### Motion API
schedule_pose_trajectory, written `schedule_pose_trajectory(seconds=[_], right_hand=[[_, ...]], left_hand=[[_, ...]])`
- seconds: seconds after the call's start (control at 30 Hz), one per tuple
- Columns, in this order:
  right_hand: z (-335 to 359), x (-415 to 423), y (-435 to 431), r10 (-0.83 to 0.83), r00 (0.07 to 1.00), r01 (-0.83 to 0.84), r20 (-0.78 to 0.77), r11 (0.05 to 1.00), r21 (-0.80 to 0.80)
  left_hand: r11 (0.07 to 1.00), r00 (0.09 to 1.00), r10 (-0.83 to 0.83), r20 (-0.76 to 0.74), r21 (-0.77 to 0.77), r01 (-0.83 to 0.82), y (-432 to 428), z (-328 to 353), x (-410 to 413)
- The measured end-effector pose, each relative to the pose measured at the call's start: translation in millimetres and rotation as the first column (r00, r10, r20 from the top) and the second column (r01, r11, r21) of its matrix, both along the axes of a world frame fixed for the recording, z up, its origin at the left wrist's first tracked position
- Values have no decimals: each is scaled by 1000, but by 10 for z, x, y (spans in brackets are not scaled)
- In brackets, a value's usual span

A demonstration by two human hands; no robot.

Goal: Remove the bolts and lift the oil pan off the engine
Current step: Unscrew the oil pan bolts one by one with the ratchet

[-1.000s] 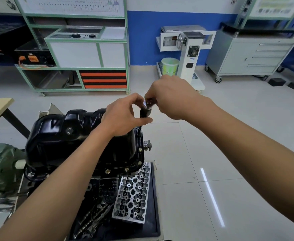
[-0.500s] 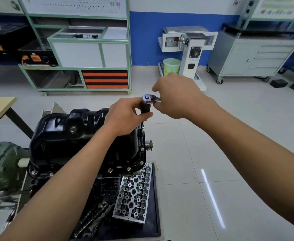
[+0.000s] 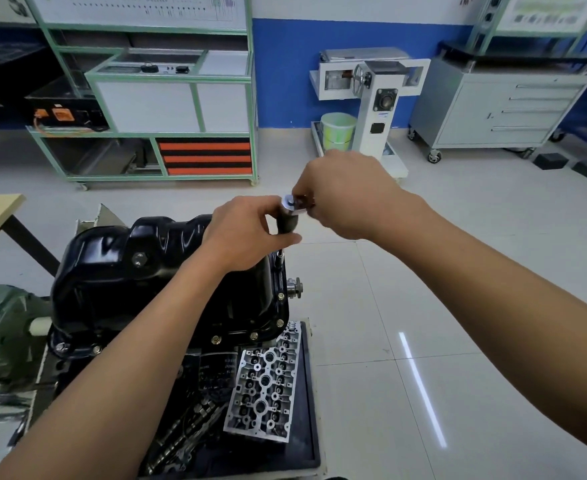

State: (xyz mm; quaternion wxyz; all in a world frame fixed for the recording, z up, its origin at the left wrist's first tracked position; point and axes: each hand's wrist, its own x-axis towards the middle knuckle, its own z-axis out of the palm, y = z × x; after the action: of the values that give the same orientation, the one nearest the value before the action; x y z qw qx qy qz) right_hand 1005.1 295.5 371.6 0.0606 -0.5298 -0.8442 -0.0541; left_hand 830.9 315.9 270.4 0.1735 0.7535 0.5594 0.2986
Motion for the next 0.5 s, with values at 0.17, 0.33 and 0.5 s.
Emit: schedule_pose_trajectory(seconds=[0.17, 0.33, 0.5], right_hand=[[-29, 25, 130, 281, 957, -279, 69, 960, -30], [-70, 10, 146, 265, 963, -265, 48, 964, 10], [-38, 53, 82, -36, 998, 35, 44, 999, 36]], left_hand=[[993, 992, -109, -56, -44, 106, -13, 28, -36], [995, 995, -90, -42, -55, 88, -33, 29, -37], [1000, 1000, -3, -5, -22, 3, -58, 48, 41]])
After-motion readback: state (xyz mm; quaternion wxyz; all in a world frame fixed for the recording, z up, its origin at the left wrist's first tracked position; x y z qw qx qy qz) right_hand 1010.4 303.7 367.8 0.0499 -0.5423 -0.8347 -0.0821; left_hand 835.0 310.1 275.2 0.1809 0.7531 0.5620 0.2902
